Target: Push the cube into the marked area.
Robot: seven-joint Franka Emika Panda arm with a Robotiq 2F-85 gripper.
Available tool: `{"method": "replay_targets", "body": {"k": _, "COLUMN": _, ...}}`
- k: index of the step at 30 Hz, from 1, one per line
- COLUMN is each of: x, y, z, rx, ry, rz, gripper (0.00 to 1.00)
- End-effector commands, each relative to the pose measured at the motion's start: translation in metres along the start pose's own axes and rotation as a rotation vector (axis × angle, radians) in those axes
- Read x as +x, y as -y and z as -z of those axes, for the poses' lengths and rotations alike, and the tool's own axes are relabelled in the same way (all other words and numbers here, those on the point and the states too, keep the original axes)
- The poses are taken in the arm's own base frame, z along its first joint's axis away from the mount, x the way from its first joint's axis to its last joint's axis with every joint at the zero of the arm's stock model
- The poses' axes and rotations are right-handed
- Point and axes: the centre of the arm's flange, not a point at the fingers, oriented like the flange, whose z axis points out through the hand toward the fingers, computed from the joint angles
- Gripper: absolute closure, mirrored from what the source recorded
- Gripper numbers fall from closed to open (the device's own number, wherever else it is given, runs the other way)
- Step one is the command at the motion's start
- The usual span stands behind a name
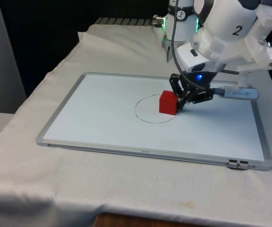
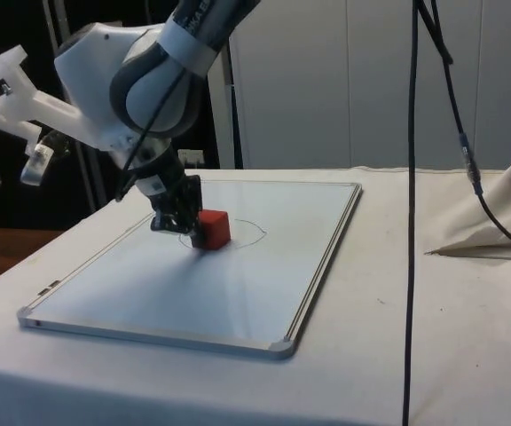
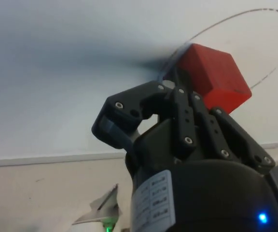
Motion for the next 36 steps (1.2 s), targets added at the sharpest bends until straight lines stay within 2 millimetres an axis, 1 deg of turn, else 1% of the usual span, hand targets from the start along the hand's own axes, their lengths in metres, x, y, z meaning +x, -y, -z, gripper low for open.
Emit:
{"method": "replay_targets", "body": {"k": 1, "x": -0.001, "y": -0.004, "z": -0.001, "rx": -0.014, "ry": 0.0, "rz": -0.004, "gripper": 1.0}}
{"method": "replay_targets", "body": {"k": 3, "x": 0.0, "y": -0.004, "z": -0.001, "rx": -0.016, "ry": 0.005, "rz": -0.003, "gripper": 1.0}}
{"method": "replay_targets", "body": {"k": 6, "x": 0.0, "y": -0.013, "z": -0.005, "rx": -0.054, "ry": 0.009, "rz": -0.011, "gripper": 1.0}}
{"method": "replay_targets", "body": {"k": 9, "x": 0.0, "y": -0.019, "z": -0.007, "rx": -0.079, "ry": 0.013, "rz": -0.015, "gripper": 1.0}}
{"method": "replay_targets", "body": {"k": 14, "x": 0.001, "y": -0.021, "z": -0.008, "rx": -0.116, "ry": 0.014, "rz": -0.021, "gripper": 1.0}}
{"method": "replay_targets", "body": {"k": 20, "x": -0.004, "y": -0.006, "z": 0.012, "rx": -0.129, "ry": 0.0, "rz": -0.026, "gripper": 1.0}}
{"method": "replay_targets", "body": {"k": 21, "x": -0.003, "y": -0.005, "z": 0.011, "rx": -0.129, "ry": 0.0, "rz": -0.028, "gripper": 1.0}}
{"method": "replay_targets", "body": {"k": 22, "x": -0.005, "y": -0.002, "z": 0.02, "rx": -0.131, "ry": -0.001, "rz": -0.028, "gripper": 1.0}}
{"method": "replay_targets", "body": {"k": 28, "x": -0.008, "y": 0.012, "z": 0.04, "rx": -0.14, "ry": -0.002, "rz": -0.01, "gripper": 1.0}}
{"method": "replay_targets", "body": {"k": 30, "x": -0.009, "y": 0.016, "z": 0.046, "rx": -0.14, "ry": -0.005, "rz": -0.005, "gripper": 1.0}}
{"method": "replay_targets", "body": {"k": 31, "x": -0.007, "y": 0.014, "z": 0.044, "rx": -0.137, "ry": -0.004, "rz": -0.007, "gripper": 1.0}}
{"method": "replay_targets", "body": {"k": 35, "x": -0.01, "y": 0.027, "z": 0.06, "rx": -0.14, "ry": -0.012, "rz": 0.005, "gripper": 1.0}}
{"method": "replay_targets", "body": {"k": 36, "x": -0.01, "y": 0.027, "z": 0.06, "rx": -0.14, "ry": -0.012, "rz": 0.005, "gripper": 1.0}}
